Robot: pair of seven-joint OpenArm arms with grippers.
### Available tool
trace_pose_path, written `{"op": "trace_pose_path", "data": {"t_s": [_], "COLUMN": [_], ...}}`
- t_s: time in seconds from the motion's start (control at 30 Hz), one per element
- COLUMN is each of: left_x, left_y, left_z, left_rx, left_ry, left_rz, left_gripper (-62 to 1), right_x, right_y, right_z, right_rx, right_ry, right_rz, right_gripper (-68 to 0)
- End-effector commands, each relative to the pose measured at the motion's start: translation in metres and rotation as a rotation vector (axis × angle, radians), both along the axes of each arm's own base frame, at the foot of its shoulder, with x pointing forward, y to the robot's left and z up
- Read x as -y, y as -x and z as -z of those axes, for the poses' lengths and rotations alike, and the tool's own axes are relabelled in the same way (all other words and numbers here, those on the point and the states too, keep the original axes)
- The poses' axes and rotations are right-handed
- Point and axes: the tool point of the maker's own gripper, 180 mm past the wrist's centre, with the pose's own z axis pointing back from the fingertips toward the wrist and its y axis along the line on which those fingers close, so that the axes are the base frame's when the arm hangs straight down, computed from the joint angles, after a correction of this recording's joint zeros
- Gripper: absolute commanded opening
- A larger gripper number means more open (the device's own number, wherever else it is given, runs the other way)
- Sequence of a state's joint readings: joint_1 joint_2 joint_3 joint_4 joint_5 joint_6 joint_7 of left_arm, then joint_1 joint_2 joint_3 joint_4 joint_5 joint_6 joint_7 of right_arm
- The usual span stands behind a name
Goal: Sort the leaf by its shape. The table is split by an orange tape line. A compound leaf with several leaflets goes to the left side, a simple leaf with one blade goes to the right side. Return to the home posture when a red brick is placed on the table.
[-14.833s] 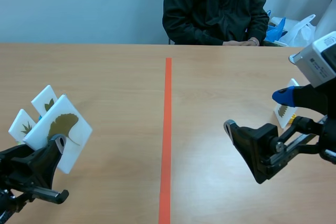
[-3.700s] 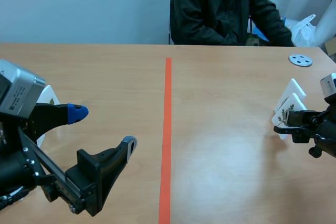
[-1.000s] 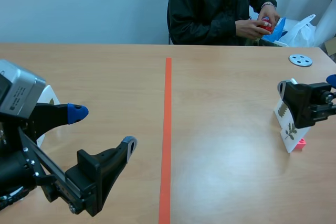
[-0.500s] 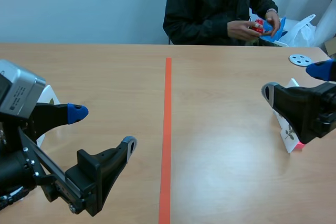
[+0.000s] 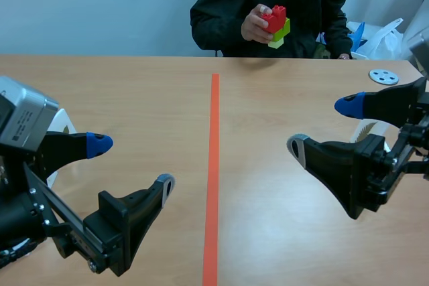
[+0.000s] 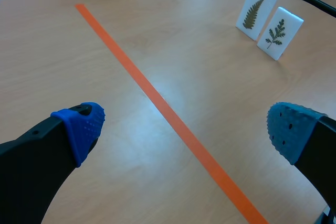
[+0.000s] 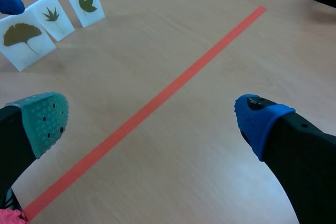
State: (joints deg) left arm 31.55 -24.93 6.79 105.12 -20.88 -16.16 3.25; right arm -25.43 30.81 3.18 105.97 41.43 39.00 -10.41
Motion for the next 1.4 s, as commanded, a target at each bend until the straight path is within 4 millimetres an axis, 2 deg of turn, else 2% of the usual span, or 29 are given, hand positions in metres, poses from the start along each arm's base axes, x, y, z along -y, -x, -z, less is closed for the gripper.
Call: {"op": "trace_pose_path", "data": {"t_s": [0.0, 0.4, 1.37], "left_x": [0.004, 0.004, 0.004], "left_y": [-0.003, -0.003, -0.003], "left_z": [-0.012, -0.013, -0.013], "left_rx": [0.033, 0.034, 0.035], "left_ry": [0.025, 0.026, 0.027], "left_rz": [0.003, 0.003, 0.003], "left_gripper": [1.4, 1.4, 1.4], "right_x": [0.003, 0.015, 0.014], "right_y": [-0.004, -0.012, -0.014], "right_z": [-0.005, 0.003, 0.005], "right_rx": [0.017, -0.019, -0.026], "right_ry": [-0.005, 0.02, 0.019], "right_rz": [0.007, 0.093, 0.11], "right_gripper": [0.4, 0.4, 0.4]}}
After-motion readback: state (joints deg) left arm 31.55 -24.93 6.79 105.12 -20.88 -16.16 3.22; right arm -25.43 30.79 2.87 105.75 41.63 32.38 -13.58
